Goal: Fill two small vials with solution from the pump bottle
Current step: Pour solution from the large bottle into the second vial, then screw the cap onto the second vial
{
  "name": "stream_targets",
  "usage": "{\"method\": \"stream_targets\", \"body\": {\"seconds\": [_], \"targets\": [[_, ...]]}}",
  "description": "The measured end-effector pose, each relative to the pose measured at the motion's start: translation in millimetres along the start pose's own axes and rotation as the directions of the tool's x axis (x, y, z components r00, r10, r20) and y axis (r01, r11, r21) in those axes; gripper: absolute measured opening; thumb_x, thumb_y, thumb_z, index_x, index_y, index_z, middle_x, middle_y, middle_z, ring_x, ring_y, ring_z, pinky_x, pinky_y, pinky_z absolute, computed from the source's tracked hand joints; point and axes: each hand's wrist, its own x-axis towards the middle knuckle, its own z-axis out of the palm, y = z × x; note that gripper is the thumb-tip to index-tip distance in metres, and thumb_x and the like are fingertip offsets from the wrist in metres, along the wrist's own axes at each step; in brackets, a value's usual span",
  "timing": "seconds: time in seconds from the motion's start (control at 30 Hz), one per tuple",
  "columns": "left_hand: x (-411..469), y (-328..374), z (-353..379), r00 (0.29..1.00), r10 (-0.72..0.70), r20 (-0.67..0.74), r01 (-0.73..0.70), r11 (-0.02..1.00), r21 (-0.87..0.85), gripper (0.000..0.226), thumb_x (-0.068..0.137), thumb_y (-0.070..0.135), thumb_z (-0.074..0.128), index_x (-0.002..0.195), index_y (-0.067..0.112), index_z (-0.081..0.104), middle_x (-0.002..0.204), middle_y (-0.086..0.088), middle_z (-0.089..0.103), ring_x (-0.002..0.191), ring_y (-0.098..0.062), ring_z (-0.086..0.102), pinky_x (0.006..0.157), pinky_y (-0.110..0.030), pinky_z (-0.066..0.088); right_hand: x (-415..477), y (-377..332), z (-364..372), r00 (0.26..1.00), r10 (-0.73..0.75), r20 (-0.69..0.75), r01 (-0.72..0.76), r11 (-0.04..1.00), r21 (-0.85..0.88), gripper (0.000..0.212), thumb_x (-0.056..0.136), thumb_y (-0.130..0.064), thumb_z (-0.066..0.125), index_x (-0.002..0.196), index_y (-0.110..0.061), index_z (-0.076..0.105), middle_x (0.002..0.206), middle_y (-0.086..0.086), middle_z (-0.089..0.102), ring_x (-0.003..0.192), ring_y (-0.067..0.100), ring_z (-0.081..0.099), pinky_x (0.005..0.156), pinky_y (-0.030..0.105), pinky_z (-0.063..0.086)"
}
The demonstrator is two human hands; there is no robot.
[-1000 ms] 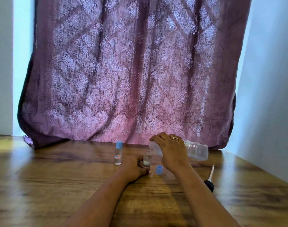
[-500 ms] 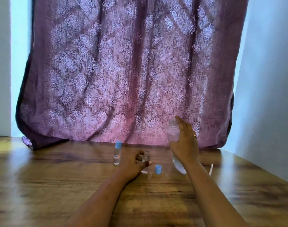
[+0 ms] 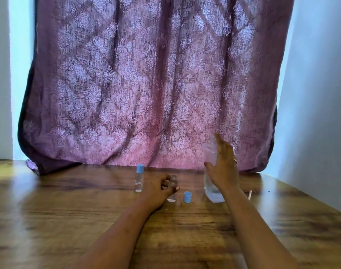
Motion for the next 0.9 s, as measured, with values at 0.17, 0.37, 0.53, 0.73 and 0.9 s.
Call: {"method": "stream_targets", "body": {"seconds": [0.17,0.37,0.53,0.73,0.9], "targets": [[-0.9,1.9,0.9,0.999,0.006,-0.037,-0.005,1.0,0.026,0.044,0.078,0.031,0.075,0.116,0.014,0.059,0.107,-0.004,0.065,0.096,-0.012,0.06,0.071,-0.014,0.042,1.4,4.0,-6.4,0.995,0.094,0.024,-0.093,0.995,-0.034,0.088,0.085,-0.009,0.065,0.147,-0.041,0.012,0.154,0.006,0.016,0.127,0.039,0.041,0.086,0.043,0.045],[-2.9,2.9,-0.4,0.999,0.03,-0.012,-0.03,0.999,0.037,0.038,0.079,0.028,0.074,0.112,0.015,0.062,0.107,-0.003,0.066,0.096,-0.012,0.06,0.074,-0.014,0.044,-3.9,1.0,-12.4,0.979,0.19,0.071,-0.176,0.97,-0.167,0.08,0.084,-0.005,0.062,0.146,-0.038,0.023,0.157,0.004,0.0,0.131,0.041,0.033,0.085,0.039,0.045],[-3.4,1.5,-1.7,0.999,0.033,0.02,-0.034,0.998,0.052,0.032,0.079,0.03,0.073,0.107,0.018,0.063,0.105,-0.001,0.066,0.094,-0.009,0.059,0.071,-0.011,0.042,-1.7,-13.3,-15.7,1.0,0.021,0.0,-0.017,0.847,-0.531,0.065,0.088,-0.016,0.059,0.144,-0.028,0.029,0.157,0.011,0.009,0.141,0.04,0.013,0.113,0.047,0.019],[-2.7,-0.5,-0.7,1.0,0.028,0.006,-0.029,0.997,0.072,0.028,0.078,0.034,0.073,0.1,0.021,0.062,0.1,-0.002,0.065,0.093,-0.013,0.06,0.081,-0.026,0.05,-12.1,-42.6,7.9,0.869,0.06,0.491,0.056,0.974,-0.218,0.02,0.086,-0.011,0.061,0.107,-0.014,0.061,0.111,0.007,0.063,0.095,0.019,0.06,0.084,0.027,0.049],[-0.7,-1.6,-0.9,0.999,0.01,0.044,-0.013,0.997,0.07,0.033,0.079,0.032,0.072,0.108,0.02,0.063,0.106,0.0,0.066,0.099,-0.012,0.06,0.093,-0.034,0.05,-30.5,-37.7,30.9,0.634,0.171,0.754,0.077,0.956,-0.282,0.012,0.081,-0.019,0.069,0.092,-0.017,0.067,0.101,0.003,0.062,0.088,0.014,0.057,0.076,0.027,0.049]]}}
